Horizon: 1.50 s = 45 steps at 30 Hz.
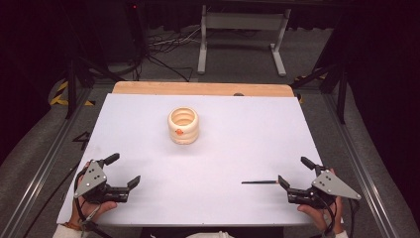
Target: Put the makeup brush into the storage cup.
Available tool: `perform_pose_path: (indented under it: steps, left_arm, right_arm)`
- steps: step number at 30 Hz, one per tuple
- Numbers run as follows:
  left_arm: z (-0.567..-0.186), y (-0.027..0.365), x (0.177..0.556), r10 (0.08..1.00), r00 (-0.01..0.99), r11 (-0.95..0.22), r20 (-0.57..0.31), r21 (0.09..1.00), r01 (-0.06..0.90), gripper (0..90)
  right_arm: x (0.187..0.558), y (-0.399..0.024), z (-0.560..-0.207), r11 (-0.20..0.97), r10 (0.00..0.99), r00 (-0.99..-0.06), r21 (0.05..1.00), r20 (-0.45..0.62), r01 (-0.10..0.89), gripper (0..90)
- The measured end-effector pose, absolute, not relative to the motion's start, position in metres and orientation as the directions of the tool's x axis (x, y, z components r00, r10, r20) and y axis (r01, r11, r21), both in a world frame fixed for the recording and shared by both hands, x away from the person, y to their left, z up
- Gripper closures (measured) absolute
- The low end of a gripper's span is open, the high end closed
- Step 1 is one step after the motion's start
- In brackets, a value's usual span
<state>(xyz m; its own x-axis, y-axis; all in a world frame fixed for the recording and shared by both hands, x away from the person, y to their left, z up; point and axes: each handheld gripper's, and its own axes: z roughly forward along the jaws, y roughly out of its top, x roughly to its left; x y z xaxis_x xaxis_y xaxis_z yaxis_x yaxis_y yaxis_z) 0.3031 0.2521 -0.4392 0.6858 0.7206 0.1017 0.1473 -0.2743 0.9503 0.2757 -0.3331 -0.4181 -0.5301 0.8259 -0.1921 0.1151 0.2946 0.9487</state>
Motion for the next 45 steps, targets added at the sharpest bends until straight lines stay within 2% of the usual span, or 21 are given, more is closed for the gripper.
perform_pose_path:
  steps: [12, 14, 18, 19, 21, 23, 24, 28, 33, 35, 39, 45]
  left_arm:
    - [-0.439, 0.251, 0.302, 0.712, 0.694, -0.274, 0.106, 0.952, 0.136, 3.4]
    - [-0.439, 0.251, 0.301, 0.711, 0.694, -0.277, 0.110, 0.952, 0.133, 3.4]
    - [-0.438, 0.251, 0.300, 0.713, 0.692, -0.276, 0.109, 0.952, 0.134, 3.5]
    - [-0.438, 0.250, 0.300, 0.713, 0.692, -0.279, 0.114, 0.951, 0.131, 3.5]
    - [-0.439, 0.250, 0.300, 0.713, 0.691, -0.283, 0.118, 0.950, 0.129, 3.6]
    - [-0.439, 0.249, 0.302, 0.712, 0.694, -0.284, 0.111, 0.948, 0.140, 3.6]
    - [-0.439, 0.249, 0.302, 0.712, 0.694, -0.284, 0.111, 0.948, 0.140, 3.6]
    - [-0.440, 0.249, 0.302, 0.708, 0.696, -0.294, 0.120, 0.946, 0.136, 3.7]
    - [-0.440, 0.249, 0.301, 0.699, 0.707, -0.288, 0.111, 0.948, 0.136, 3.8]
    - [-0.440, 0.249, 0.302, 0.696, 0.709, -0.294, 0.114, 0.946, 0.136, 3.8]
    - [-0.441, 0.248, 0.302, 0.694, 0.711, -0.296, 0.112, 0.945, 0.140, 4.0]
    - [-0.441, 0.248, 0.302, 0.692, 0.714, -0.294, 0.107, 0.945, 0.143, 4.2]
  right_arm:
    - [0.277, -0.336, -0.413, 0.315, 0.821, -0.531, 0.942, -0.209, 0.116, 7.1]
    - [0.279, -0.338, -0.410, 0.323, 0.816, -0.538, 0.938, -0.211, 0.123, 9.6]
    - [0.284, -0.341, -0.404, 0.349, 0.793, -0.575, 0.923, -0.199, 0.161, 11.4]
    - [0.287, -0.343, -0.400, 0.369, 0.769, -0.609, 0.913, -0.195, 0.174, 13.8]
    - [0.293, -0.343, -0.393, 0.446, 0.709, -0.677, 0.869, -0.197, 0.214, 17.9]
    - [0.299, -0.339, -0.390, 0.520, 0.668, -0.709, 0.823, -0.225, 0.228, 19.2]
    - [0.299, -0.339, -0.390, 0.520, 0.668, -0.709, 0.823, -0.225, 0.228, 19.2]
    - [0.312, -0.332, -0.386, 0.635, 0.581, -0.781, 0.728, -0.229, 0.259, 25.8]
    - [0.325, -0.313, -0.387, 0.809, 0.443, -0.855, 0.531, -0.270, 0.251, 36.1]
    - [0.329, -0.309, -0.389, 0.848, 0.390, -0.883, 0.475, -0.262, 0.234, 40.7]
    - [0.343, -0.302, -0.396, 0.915, 0.311, -0.921, 0.335, -0.235, 0.224, 43.7]
    - [0.359, -0.291, -0.405, 0.957, 0.223, -0.962, 0.225, -0.155, 0.185, 54.2]
